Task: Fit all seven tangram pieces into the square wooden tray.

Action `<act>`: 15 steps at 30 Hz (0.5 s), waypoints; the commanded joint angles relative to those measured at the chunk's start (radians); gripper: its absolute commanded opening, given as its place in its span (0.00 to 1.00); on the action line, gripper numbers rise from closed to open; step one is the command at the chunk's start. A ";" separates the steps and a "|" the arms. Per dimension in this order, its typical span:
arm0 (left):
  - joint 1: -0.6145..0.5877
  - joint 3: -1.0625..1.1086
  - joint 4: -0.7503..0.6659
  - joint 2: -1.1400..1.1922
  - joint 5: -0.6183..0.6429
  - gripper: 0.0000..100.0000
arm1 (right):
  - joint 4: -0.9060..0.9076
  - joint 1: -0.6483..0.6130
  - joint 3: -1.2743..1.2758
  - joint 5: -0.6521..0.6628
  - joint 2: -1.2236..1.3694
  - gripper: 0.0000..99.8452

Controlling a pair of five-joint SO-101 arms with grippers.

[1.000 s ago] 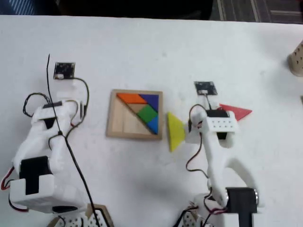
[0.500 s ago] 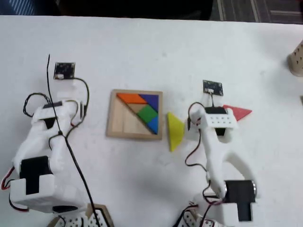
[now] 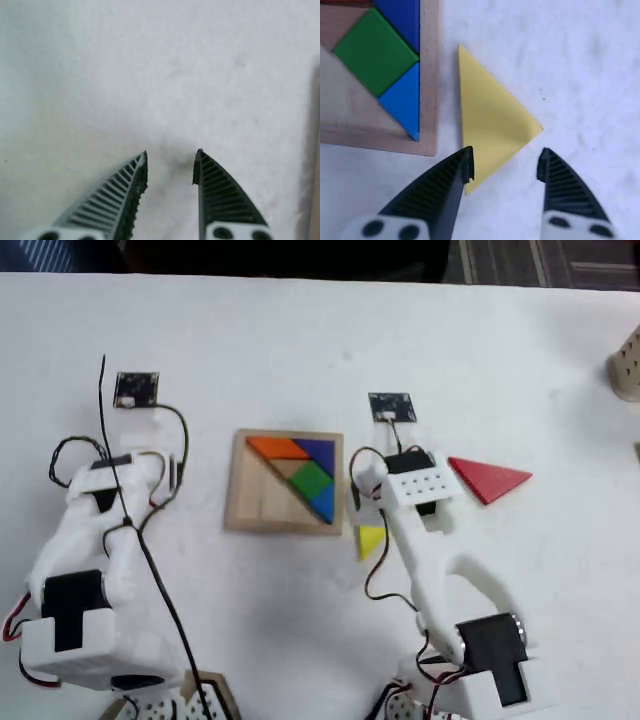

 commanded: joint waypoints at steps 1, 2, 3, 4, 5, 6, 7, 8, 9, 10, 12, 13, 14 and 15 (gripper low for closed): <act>-0.010 -0.060 -0.020 -0.005 0.011 0.17 | -0.045 -0.002 -0.048 -0.012 0.024 0.31; -0.010 -0.060 -0.020 -0.005 0.011 0.17 | -0.061 -0.001 -0.048 -0.012 0.045 0.31; -0.010 -0.060 -0.020 -0.005 0.011 0.17 | -0.073 -0.001 -0.048 -0.012 0.061 0.31; -0.010 -0.060 -0.020 -0.005 0.011 0.17 | -0.085 -0.001 -0.048 -0.012 0.073 0.31; -0.010 -0.060 -0.020 -0.005 0.011 0.17 | -0.097 -0.002 -0.049 -0.014 0.085 0.31; -0.010 -0.060 -0.020 -0.005 0.011 0.17 | -0.111 -0.005 -0.049 -0.020 0.093 0.31; -0.010 -0.060 -0.020 -0.005 0.011 0.17 | -0.131 -0.008 -0.049 -0.043 0.099 0.31; -0.010 -0.060 -0.020 -0.005 0.011 0.17 | -0.148 -0.008 -0.049 -0.072 0.102 0.31; -0.010 -0.060 -0.020 -0.005 0.011 0.17 | -0.163 -0.008 -0.049 -0.095 0.102 0.31; -0.010 -0.060 -0.020 -0.005 0.011 0.17 | -0.174 -0.008 -0.049 -0.112 0.102 0.31; -0.010 -0.060 -0.020 -0.005 0.011 0.17 | -0.177 -0.010 -0.049 -0.121 0.099 0.31; -0.010 -0.060 -0.020 -0.005 0.011 0.17 | -0.176 -0.015 -0.049 -0.121 0.097 0.31; -0.010 -0.060 -0.020 -0.005 0.011 0.17 | -0.176 -0.018 -0.049 -0.121 0.099 0.31; -0.010 -0.060 -0.020 -0.005 0.011 0.17 | -0.176 -0.019 -0.049 -0.121 0.105 0.31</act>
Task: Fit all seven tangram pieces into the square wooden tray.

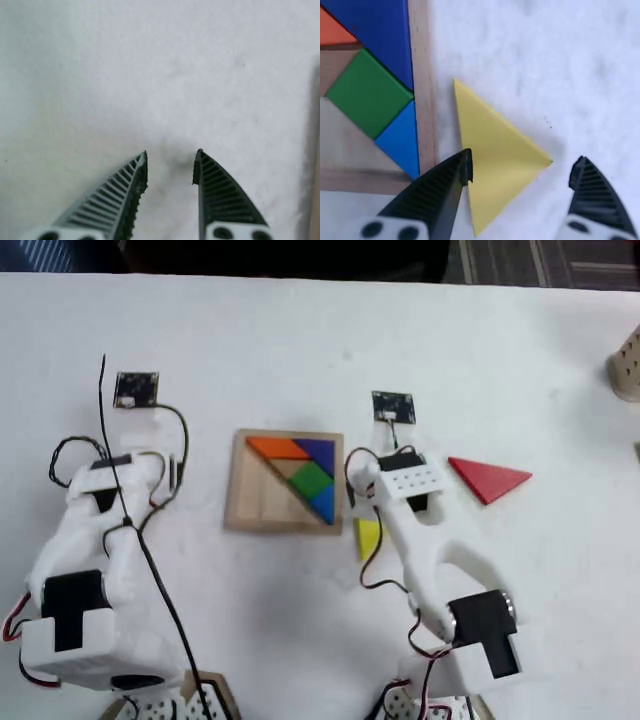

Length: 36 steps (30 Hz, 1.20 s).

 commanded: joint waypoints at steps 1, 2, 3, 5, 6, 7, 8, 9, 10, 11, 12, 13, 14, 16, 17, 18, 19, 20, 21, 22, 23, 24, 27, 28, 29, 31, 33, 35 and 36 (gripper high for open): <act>-0.010 -0.060 -0.020 -0.005 0.011 0.17 | -0.016 -0.013 -0.048 -0.015 -0.005 0.31; -0.010 -0.060 -0.020 -0.005 0.011 0.17 | -0.016 -0.013 -0.048 -0.017 -0.005 0.31; -0.010 -0.060 -0.020 -0.005 0.011 0.17 | -0.016 -0.013 -0.048 -0.017 -0.005 0.31; -0.010 -0.060 -0.020 -0.005 0.011 0.17 | -0.015 -0.021 -0.048 -0.017 -0.005 0.31; -0.010 -0.060 -0.020 -0.005 0.011 0.17 | -0.015 -0.036 -0.048 -0.011 -0.010 0.31; -0.010 -0.060 -0.020 -0.005 0.011 0.17 | -0.013 -0.047 -0.048 -0.009 -0.012 0.31; -0.010 -0.060 -0.020 -0.005 0.011 0.17 | -0.002 -0.058 -0.048 -0.009 -0.008 0.31; -0.010 -0.060 -0.020 -0.005 0.011 0.17 | 0.004 -0.065 -0.048 -0.011 -0.005 0.31; -0.010 -0.060 -0.020 -0.005 0.011 0.17 | 0.005 -0.065 -0.048 -0.014 -0.005 0.31; -0.010 -0.060 -0.020 -0.005 0.011 0.17 | 0.005 -0.059 -0.046 -0.015 -0.004 0.31; -0.010 -0.060 -0.020 -0.005 0.011 0.17 | 0.001 -0.056 -0.046 -0.015 -0.004 0.31; -0.010 -0.060 -0.020 -0.005 0.011 0.17 | -0.001 -0.045 -0.046 -0.015 -0.002 0.31; -0.010 -0.060 -0.020 -0.005 0.011 0.17 | -0.001 -0.036 -0.046 -0.017 -0.001 0.31; -0.010 -0.060 -0.020 -0.005 0.011 0.17 | -0.001 -0.019 -0.048 -0.017 0.025 0.31; -0.010 -0.060 -0.020 -0.005 0.011 0.17 | -0.001 -0.013 -0.051 -0.017 0.042 0.31; -0.010 -0.060 -0.020 -0.005 0.011 0.17 | 0.004 -0.008 -0.061 -0.017 0.058 0.31; -0.010 -0.060 -0.020 -0.005 0.011 0.17 | 0.010 -0.005 -0.081 -0.017 0.077 0.31; -0.010 -0.060 -0.020 -0.005 0.011 0.17 | 0.024 -0.005 -0.104 -0.017 0.094 0.31; -0.010 -0.060 -0.020 -0.005 0.011 0.17 | 0.038 -0.005 -0.126 -0.017 0.113 0.31; -0.010 -0.060 -0.020 -0.005 0.011 0.17 | 0.051 -0.008 -0.146 -0.017 0.133 0.31; -0.010 -0.060 -0.020 -0.005 0.011 0.17 | 0.067 -0.008 -0.164 -0.017 0.151 0.31; -0.010 -0.060 -0.020 -0.005 0.011 0.17 | 0.082 -0.010 -0.183 -0.017 0.166 0.31; -0.010 -0.060 -0.018 -0.005 0.011 0.17 | 0.110 -0.010 -0.230 -0.009 0.206 0.31; -0.010 -0.060 -0.018 -0.005 0.011 0.17 | 0.113 -0.007 -0.242 -0.009 0.216 0.31; -0.010 -0.060 -0.018 -0.005 0.011 0.17 | 0.113 -0.005 -0.249 -0.009 0.220 0.31; -0.010 -0.060 -0.018 -0.005 0.011 0.17 | 0.127 -0.004 -0.250 -0.009 0.223 0.31; -0.010 -0.060 -0.018 -0.005 0.011 0.17 | 0.150 -0.010 -0.253 -0.009 0.229 0.30; -0.010 -0.060 -0.017 -0.005 0.011 0.17 | 0.154 -0.012 -0.253 -0.009 0.229 0.25; -0.010 -0.060 -0.017 -0.005 0.011 0.17 | 0.154 -0.008 -0.253 -0.009 0.229 0.21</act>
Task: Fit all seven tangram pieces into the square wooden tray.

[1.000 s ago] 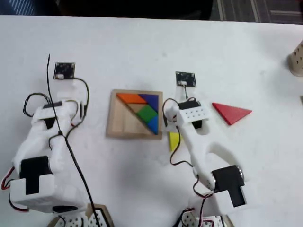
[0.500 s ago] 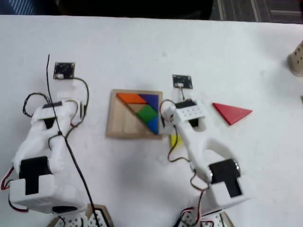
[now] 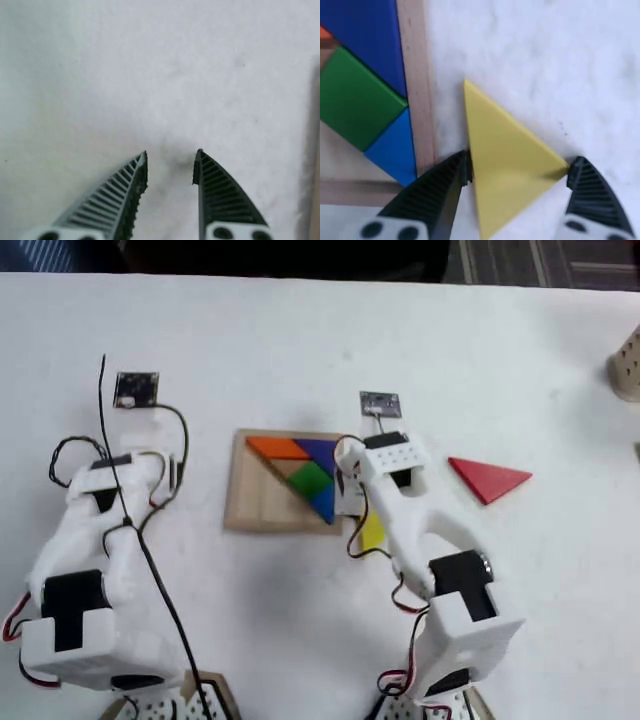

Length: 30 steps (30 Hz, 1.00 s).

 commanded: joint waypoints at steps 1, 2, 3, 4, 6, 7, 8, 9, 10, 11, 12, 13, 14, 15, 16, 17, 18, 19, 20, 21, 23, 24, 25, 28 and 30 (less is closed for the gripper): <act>-0.010 -0.060 -0.017 -0.005 0.011 0.17 | 0.010 0.007 -0.034 0.000 -0.007 0.17; -0.010 -0.060 -0.017 -0.005 0.011 0.17 | 0.008 0.008 -0.034 0.000 -0.007 0.14; -0.010 -0.060 -0.017 -0.005 0.011 0.17 | 0.007 0.008 -0.034 0.002 -0.007 0.12; -0.010 -0.060 -0.017 -0.005 0.011 0.17 | 0.007 0.008 -0.034 0.002 -0.007 0.12; -0.010 -0.060 -0.017 -0.005 0.011 0.17 | 0.008 0.008 -0.034 0.002 -0.007 0.14; -0.010 -0.060 -0.017 -0.005 0.011 0.17 | 0.010 0.008 -0.034 0.002 -0.007 0.14; -0.010 -0.060 -0.017 -0.005 0.011 0.17 | 0.010 0.010 -0.034 0.002 -0.007 0.15; -0.010 -0.060 -0.017 -0.005 0.011 0.17 | 0.012 0.010 -0.034 0.002 -0.007 0.14; -0.010 -0.060 -0.017 -0.005 0.011 0.17 | 0.012 0.010 -0.034 0.002 -0.007 0.14; -0.010 -0.060 -0.017 -0.005 0.011 0.17 | 0.012 0.010 -0.034 0.002 -0.007 0.14; -0.010 -0.060 -0.017 -0.005 0.011 0.17 | 0.012 0.010 -0.034 0.002 -0.010 0.14; -0.010 -0.060 -0.017 -0.005 0.011 0.17 | 0.012 0.012 -0.034 0.002 -0.012 0.14; -0.010 -0.060 -0.017 -0.005 0.011 0.17 | 0.012 0.012 -0.034 0.002 -0.013 0.14; -0.010 -0.060 -0.017 -0.005 0.011 0.17 | 0.012 0.019 -0.034 0.002 -0.013 0.14; -0.010 -0.060 -0.017 -0.005 0.011 0.17 | 0.013 0.028 -0.034 0.002 -0.015 0.14; -0.010 -0.060 -0.017 -0.005 0.011 0.17 | 0.013 0.038 -0.035 0.003 -0.015 0.14; -0.010 -0.060 -0.017 -0.005 0.011 0.17 | 0.013 0.051 -0.035 0.011 -0.018 0.14; -0.010 -0.060 -0.018 -0.005 0.011 0.17 | 0.013 0.062 -0.037 0.034 -0.025 0.14; -0.010 -0.060 -0.018 -0.005 0.011 0.17 | 0.016 0.073 -0.037 0.054 -0.039 0.14; -0.010 -0.060 -0.018 -0.005 0.011 0.17 | 0.028 0.084 -0.040 0.068 -0.053 0.14; -0.010 -0.060 -0.018 -0.005 0.011 0.17 | 0.048 0.099 -0.040 0.075 -0.087 0.14; -0.010 -0.060 -0.018 -0.005 0.011 0.17 | 0.054 0.102 -0.037 0.077 -0.099 0.14; -0.010 -0.060 -0.018 -0.005 0.011 0.17 | 0.058 0.104 -0.035 0.078 -0.107 0.14; -0.010 -0.060 -0.018 -0.005 0.011 0.17 | 0.062 0.104 -0.032 0.078 -0.116 0.14; -0.012 -0.060 -0.018 -0.005 0.011 0.17 | 0.062 0.104 -0.032 0.078 -0.116 0.14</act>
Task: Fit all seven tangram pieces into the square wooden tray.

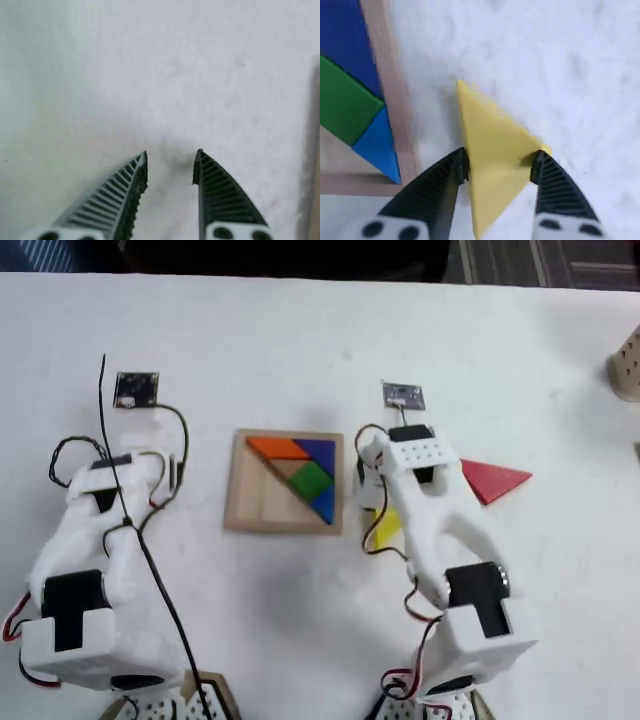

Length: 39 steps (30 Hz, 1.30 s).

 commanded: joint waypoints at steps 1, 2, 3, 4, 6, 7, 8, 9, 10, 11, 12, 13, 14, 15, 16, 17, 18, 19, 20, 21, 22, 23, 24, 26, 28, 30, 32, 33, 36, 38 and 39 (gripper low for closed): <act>-0.012 -0.060 -0.018 -0.005 0.011 0.17 | 0.007 0.015 -0.028 0.015 -0.041 0.14; -0.012 -0.060 -0.018 -0.005 0.011 0.17 | 0.012 0.015 -0.028 0.015 -0.045 0.14; -0.012 -0.060 -0.018 -0.005 0.011 0.17 | 0.021 0.015 -0.031 0.017 -0.048 0.14; -0.012 -0.060 -0.018 -0.005 0.011 0.17 | 0.028 0.015 -0.032 0.017 -0.051 0.14; -0.012 -0.060 -0.018 -0.005 0.011 0.17 | 0.035 0.015 -0.032 0.017 -0.058 0.14; -0.012 -0.060 -0.018 -0.005 0.011 0.17 | 0.035 0.015 -0.032 0.017 -0.059 0.14; -0.012 -0.060 -0.018 -0.005 0.011 0.17 | 0.035 0.016 -0.031 0.017 -0.058 0.14; -0.012 -0.060 -0.018 -0.005 0.011 0.17 | 0.035 0.018 -0.031 0.017 -0.054 0.14; -0.012 -0.060 -0.018 -0.005 0.011 0.17 | 0.035 0.022 -0.029 0.017 -0.053 0.14; -0.012 -0.060 -0.018 -0.005 0.011 0.17 | 0.035 0.027 -0.029 0.017 -0.051 0.14; -0.012 -0.060 -0.018 -0.005 0.011 0.17 | 0.035 0.030 -0.028 0.017 -0.051 0.14; -0.012 -0.060 -0.018 -0.005 0.011 0.17 | 0.035 0.041 -0.028 0.017 -0.051 0.14; -0.012 -0.060 -0.018 -0.005 0.011 0.17 | 0.035 0.053 -0.026 0.017 -0.051 0.14; -0.013 -0.060 -0.018 -0.005 0.011 0.17 | 0.031 0.068 -0.017 0.017 -0.051 0.14; -0.013 -0.060 -0.018 -0.005 0.011 0.17 | 0.030 0.084 -0.011 0.017 -0.053 0.14; -0.013 -0.060 -0.018 -0.005 0.011 0.17 | 0.030 0.097 -0.005 0.017 -0.053 0.14; -0.013 -0.060 -0.018 -0.005 0.011 0.17 | 0.030 0.114 -0.002 0.018 -0.053 0.14; -0.013 -0.060 -0.018 -0.005 0.011 0.17 | 0.033 0.130 0.000 0.020 -0.053 0.14; -0.013 -0.060 -0.018 -0.005 0.011 0.17 | 0.035 0.148 0.002 0.038 -0.053 0.14; -0.013 -0.060 -0.018 -0.005 0.011 0.17 | 0.035 0.166 0.011 0.061 -0.058 0.14; -0.013 -0.060 -0.018 -0.005 0.011 0.17 | 0.035 0.182 0.018 0.074 -0.061 0.14; -0.013 -0.060 -0.018 -0.005 0.011 0.17 | 0.035 0.196 0.023 0.078 -0.061 0.14; -0.013 -0.060 -0.018 -0.005 0.011 0.17 | 0.035 0.208 0.026 0.084 -0.061 0.14; -0.013 -0.060 -0.018 -0.005 0.011 0.17 | 0.035 0.234 0.037 0.086 -0.062 0.14; -0.012 -0.060 -0.018 -0.005 0.011 0.17 | 0.035 0.254 0.038 0.087 -0.062 0.12; -0.012 -0.060 -0.018 -0.005 0.011 0.17 | 0.035 0.268 0.035 0.114 -0.062 0.07; -0.012 -0.060 -0.018 -0.005 0.011 0.17 | 0.035 0.269 0.035 0.153 -0.064 0.02; -0.012 -0.060 -0.018 -0.005 0.011 0.17 | 0.035 0.271 0.035 0.160 -0.065 0.02; -0.012 -0.060 -0.018 -0.005 0.011 0.17 | 0.036 0.315 0.040 0.163 -0.107 0.02; -0.012 -0.060 -0.018 -0.005 0.011 0.17 | 0.036 0.355 0.041 0.163 -0.150 0.02; -0.012 -0.060 -0.018 -0.005 0.011 0.17 | 0.036 0.374 0.043 0.163 -0.168 0.02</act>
